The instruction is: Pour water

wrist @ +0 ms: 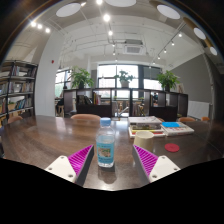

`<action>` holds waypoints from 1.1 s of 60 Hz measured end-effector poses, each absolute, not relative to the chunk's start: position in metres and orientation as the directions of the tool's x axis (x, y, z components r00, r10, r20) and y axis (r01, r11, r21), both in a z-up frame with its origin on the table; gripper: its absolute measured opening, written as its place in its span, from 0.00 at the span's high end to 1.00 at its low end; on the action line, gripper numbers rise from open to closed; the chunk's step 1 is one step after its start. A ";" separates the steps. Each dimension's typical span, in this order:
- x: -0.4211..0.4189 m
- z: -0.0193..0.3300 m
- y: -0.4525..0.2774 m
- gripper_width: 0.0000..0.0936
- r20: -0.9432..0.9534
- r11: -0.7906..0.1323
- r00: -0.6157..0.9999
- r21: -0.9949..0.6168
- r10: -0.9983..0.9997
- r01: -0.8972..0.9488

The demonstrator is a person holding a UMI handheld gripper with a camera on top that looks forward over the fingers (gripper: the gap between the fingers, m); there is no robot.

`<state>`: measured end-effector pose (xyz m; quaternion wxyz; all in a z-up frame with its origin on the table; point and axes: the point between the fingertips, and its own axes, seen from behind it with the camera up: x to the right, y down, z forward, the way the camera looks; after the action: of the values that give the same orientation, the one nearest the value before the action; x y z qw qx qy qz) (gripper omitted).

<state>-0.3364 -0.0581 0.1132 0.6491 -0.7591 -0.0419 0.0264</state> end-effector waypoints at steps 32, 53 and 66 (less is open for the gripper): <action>-0.374 0.081 0.050 0.45 -0.019 -0.175 0.995 -0.985 0.102 0.000; -0.372 0.081 0.050 0.69 -0.018 -0.134 0.991 -0.991 0.131 0.000; -0.376 0.102 0.067 0.69 -0.225 -0.165 0.965 -0.965 0.131 -0.202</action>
<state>-0.3764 0.0671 0.1021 0.6456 -0.7523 0.0236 0.1292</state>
